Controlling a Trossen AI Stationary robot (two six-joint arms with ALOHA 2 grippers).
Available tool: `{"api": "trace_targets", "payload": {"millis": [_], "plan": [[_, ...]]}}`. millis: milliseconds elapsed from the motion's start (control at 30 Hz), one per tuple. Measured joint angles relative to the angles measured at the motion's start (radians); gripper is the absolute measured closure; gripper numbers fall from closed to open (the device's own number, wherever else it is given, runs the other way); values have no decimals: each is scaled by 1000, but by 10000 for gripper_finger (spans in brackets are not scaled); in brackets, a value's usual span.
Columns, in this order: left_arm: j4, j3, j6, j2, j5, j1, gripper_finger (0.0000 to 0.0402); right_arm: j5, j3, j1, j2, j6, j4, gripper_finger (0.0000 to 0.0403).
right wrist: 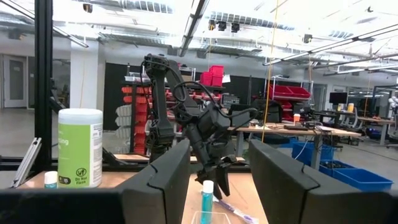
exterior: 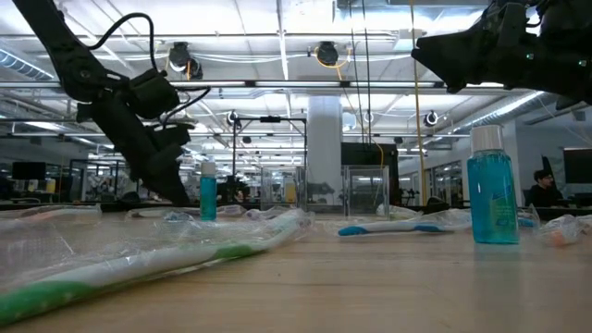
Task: Pick & Place toothbrushing station
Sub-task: Put the top left purple toothbrush into the transparent organizer
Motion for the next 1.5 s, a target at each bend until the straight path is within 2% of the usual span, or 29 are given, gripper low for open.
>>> {"api": "trace_targets", "payload": {"millis": [300, 400, 533, 800, 1033, 1167, 1267, 1500], "plan": [[-23, 0, -16, 0, 22, -14, 243, 8, 0, 0, 0, -13, -4, 243], [-24, 0, -17, 0, 22, -26, 243, 76, 0, 0, 0, 11, -45, 243], [-25, 0, -16, 0, -12, -36, 243, 221, 0, -8, 0, 47, -151, 243], [-30, 0, -28, 7, -32, -36, 243, 357, 0, -63, 0, 139, -270, 243], [17, 2, -31, 109, -66, -38, 243, 359, 0, -74, 0, 164, -277, 243], [36, 3, -21, 126, -72, -38, 243, 360, 0, -74, 0, 156, -276, 243], [33, 2, -20, 127, -75, -38, 258, 360, 0, -74, 0, 132, -260, 243], [30, 2, -17, 129, -81, -38, 335, 360, 0, -74, 0, 119, -244, 243]]}}
